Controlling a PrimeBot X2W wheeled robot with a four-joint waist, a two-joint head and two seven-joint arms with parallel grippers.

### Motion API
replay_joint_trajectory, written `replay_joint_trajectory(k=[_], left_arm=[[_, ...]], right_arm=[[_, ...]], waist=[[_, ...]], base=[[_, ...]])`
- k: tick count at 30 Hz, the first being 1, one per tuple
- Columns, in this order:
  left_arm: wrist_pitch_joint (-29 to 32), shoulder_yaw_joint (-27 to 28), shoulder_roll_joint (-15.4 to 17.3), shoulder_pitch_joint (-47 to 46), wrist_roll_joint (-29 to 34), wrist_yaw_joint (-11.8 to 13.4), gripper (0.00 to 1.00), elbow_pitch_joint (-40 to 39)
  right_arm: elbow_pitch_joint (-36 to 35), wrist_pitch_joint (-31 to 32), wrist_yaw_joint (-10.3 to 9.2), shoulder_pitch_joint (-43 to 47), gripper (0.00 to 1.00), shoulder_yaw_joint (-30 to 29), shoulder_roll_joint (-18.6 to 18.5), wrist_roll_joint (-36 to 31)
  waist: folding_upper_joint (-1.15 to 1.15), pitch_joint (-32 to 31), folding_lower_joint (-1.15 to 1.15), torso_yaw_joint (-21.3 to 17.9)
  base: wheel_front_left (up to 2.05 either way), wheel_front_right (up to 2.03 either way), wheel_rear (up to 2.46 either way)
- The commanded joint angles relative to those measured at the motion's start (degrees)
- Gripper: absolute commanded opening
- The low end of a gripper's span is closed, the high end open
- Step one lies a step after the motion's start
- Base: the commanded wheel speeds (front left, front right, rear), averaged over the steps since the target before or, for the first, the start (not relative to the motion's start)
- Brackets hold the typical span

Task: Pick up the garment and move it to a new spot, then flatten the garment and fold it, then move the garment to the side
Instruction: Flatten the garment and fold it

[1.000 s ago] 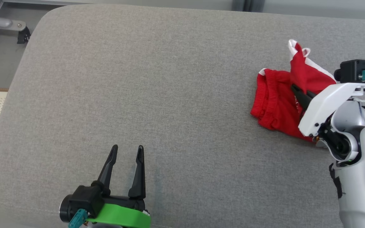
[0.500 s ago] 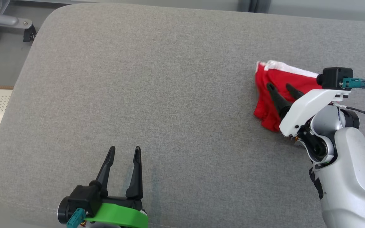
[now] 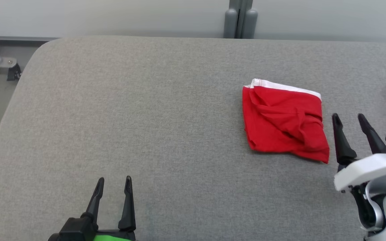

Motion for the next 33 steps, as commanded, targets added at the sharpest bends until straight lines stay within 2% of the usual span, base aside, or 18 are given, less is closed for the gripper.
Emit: replay_joint_trajectory(k=[1,8,9,10,11,12,16,22,26,33], left_arm=[[-0.16,0.47,0.14,1.18,0.72,0.19,1.00,-0.44],[-0.16,0.86,0.14,1.63,1.41,-0.38,1.00,-1.42],[-0.16,0.83,0.15,1.31,1.57,-0.41,1.00,-1.52],[-0.16,0.87,0.15,0.91,1.69,-0.45,1.00,-1.63],[-0.16,0.91,0.15,0.36,1.68,-0.53,1.00,-1.78],[-0.16,0.98,0.14,-0.08,1.63,-0.69,1.00,-1.87],[-0.16,0.85,0.14,-2.18,1.46,-1.10,1.00,-2.10],[-0.16,-0.40,0.14,-5.05,0.76,-1.64,1.00,-1.48],[-0.16,-0.61,0.14,-5.58,0.25,-1.09,1.00,-0.88],[-0.16,-0.55,0.14,-4.23,-0.09,-0.41,1.00,-0.62]], right_arm=[[0.63,-1.99,-0.03,1.82,1.00,-1.07,-0.74,-1.50],[5.09,-6.41,-0.02,2.83,1.00,-4.33,-0.91,-4.09],[5.75,-6.49,-0.02,1.93,0.97,-4.54,-0.83,-4.10],[6.24,-6.40,-0.02,1.20,0.51,-4.50,-1.14,-4.53],[6.88,-6.21,-0.02,0.17,0.35,-4.27,-1.46,-4.85],[7.57,-5.97,-0.02,-0.77,0.00,-4.12,-1.42,-4.91],[11.69,-3.85,-0.02,-6.31,0.00,-2.17,-1.62,-6.03],[21.91,-1.58,-0.05,-14.60,0.00,2.96,-2.00,-8.54],[27.62,-3.02,-0.05,-17.28,0.00,6.22,-1.91,-8.78],[31.46,-6.22,-0.05,-16.82,0.00,13.96,-1.22,-6.99]], waist=[[0.00,-2.72,0.00,-3.21],[0.00,-1.79,0.00,-4.07],[0.00,-1.25,0.00,-3.90],[0.00,-0.81,0.00,-3.72],[0.00,-0.16,0.00,-3.42],[0.00,0.34,0.00,-3.19],[0.00,3.64,0.00,-1.72],[0.00,7.41,0.00,0.69],[0.00,7.37,0.00,2.05],[0.00,5.06,0.00,3.20]], base=[[0.00,0.00,0.00],[0.00,0.00,0.00],[0.00,0.00,0.00],[0.00,0.00,0.00],[0.00,0.00,0.00],[0.00,0.00,0.00],[0.00,0.00,0.00],[0.00,0.00,0.00],[0.00,0.00,0.00],[0.00,0.00,0.00]])
